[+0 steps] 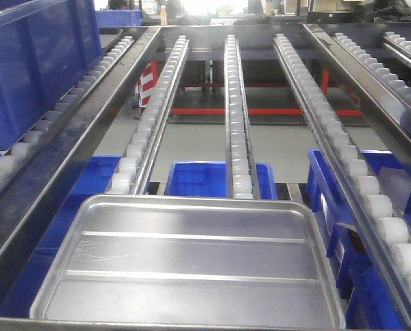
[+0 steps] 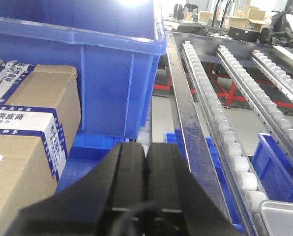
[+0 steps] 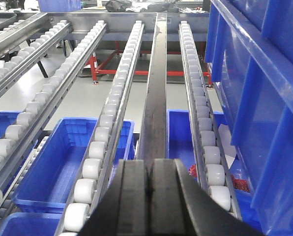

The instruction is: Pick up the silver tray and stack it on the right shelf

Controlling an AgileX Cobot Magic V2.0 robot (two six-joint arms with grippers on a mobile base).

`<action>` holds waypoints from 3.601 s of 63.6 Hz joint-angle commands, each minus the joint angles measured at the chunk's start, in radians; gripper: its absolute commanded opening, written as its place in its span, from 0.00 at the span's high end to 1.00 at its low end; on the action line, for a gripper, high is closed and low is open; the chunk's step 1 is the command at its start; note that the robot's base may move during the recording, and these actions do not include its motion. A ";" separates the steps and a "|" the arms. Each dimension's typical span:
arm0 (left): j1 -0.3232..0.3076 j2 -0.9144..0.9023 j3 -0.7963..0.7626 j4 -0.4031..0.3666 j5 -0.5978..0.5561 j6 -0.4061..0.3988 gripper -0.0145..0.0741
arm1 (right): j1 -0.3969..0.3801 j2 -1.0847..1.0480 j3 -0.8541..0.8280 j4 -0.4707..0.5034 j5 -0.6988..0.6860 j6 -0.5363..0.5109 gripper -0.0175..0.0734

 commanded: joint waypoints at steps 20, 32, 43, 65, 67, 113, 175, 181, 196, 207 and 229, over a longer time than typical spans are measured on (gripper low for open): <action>-0.005 -0.017 0.017 -0.004 -0.095 -0.001 0.94 | 0.001 -0.021 -0.017 -0.001 -0.090 -0.007 0.75; -0.005 -0.017 0.017 -0.004 -0.095 -0.001 0.94 | 0.001 -0.021 -0.017 -0.001 -0.090 -0.007 0.75; -0.005 -0.017 0.017 -0.004 -0.097 -0.001 0.94 | 0.001 -0.021 -0.017 -0.001 -0.090 -0.007 0.75; -0.005 0.017 -0.182 -0.006 -0.081 -0.001 0.94 | 0.001 -0.012 -0.160 0.078 -0.252 -0.007 0.75; -0.005 0.038 -0.237 -0.006 -0.036 -0.001 0.94 | 0.001 0.000 -0.202 0.078 -0.234 -0.007 0.75; -0.265 0.686 -0.784 -0.369 0.524 0.235 0.50 | 0.292 0.511 -0.635 0.078 0.159 -0.007 0.39; -0.509 1.300 -0.971 -0.208 0.774 -0.050 0.44 | 0.541 1.196 -0.822 0.230 0.480 0.063 0.24; -0.534 1.350 -0.993 -0.100 0.806 -0.175 0.44 | 0.544 1.250 -0.865 0.112 0.543 0.181 0.24; -0.633 1.430 -1.032 0.139 0.780 -0.447 0.47 | 0.556 1.346 -0.916 -0.120 0.587 0.462 0.24; -0.637 1.464 -1.032 0.166 0.758 -0.504 0.48 | 0.556 1.402 -0.916 -0.117 0.571 0.473 0.24; -0.631 1.548 -1.032 0.174 0.706 -0.537 0.48 | 0.606 1.514 -0.916 -0.111 0.503 0.486 0.24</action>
